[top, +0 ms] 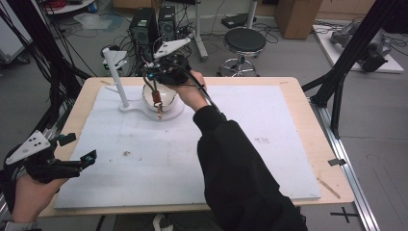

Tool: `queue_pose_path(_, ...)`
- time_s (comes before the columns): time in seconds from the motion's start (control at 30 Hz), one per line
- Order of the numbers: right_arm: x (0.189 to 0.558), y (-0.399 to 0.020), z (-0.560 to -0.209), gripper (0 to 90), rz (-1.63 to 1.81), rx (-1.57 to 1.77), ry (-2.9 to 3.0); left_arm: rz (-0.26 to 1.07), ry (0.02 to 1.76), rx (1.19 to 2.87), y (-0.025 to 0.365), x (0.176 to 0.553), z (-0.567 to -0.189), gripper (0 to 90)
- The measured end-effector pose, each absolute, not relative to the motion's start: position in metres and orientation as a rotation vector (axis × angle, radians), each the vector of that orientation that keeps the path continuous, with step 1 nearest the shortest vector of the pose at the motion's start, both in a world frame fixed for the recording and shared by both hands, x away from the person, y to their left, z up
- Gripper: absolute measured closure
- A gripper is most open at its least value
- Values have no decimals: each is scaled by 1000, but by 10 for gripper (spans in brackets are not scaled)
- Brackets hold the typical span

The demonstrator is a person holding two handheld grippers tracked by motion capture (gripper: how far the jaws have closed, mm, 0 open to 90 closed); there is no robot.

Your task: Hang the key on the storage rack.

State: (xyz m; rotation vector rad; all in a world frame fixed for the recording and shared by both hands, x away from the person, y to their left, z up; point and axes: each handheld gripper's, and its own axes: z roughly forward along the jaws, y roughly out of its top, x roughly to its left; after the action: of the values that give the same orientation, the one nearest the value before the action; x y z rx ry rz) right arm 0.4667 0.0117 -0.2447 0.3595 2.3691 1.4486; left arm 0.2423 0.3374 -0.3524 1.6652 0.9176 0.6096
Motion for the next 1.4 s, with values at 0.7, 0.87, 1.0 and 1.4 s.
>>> queue_pose_path(0.7,496,151,-256,839,1361,409,2434,650,930,1677,340,205,-354,17)
queue_pose_path(0.87,503,159,-267,839,1328,425,2456,648,944,1679,343,205,-357,17)
queue_pose_path(1.0,514,166,-282,839,1284,485,2472,648,947,1679,344,204,-358,17)
queue_pose_path(1.4,515,162,-286,647,1291,513,2450,647,959,1689,345,204,-362,17)
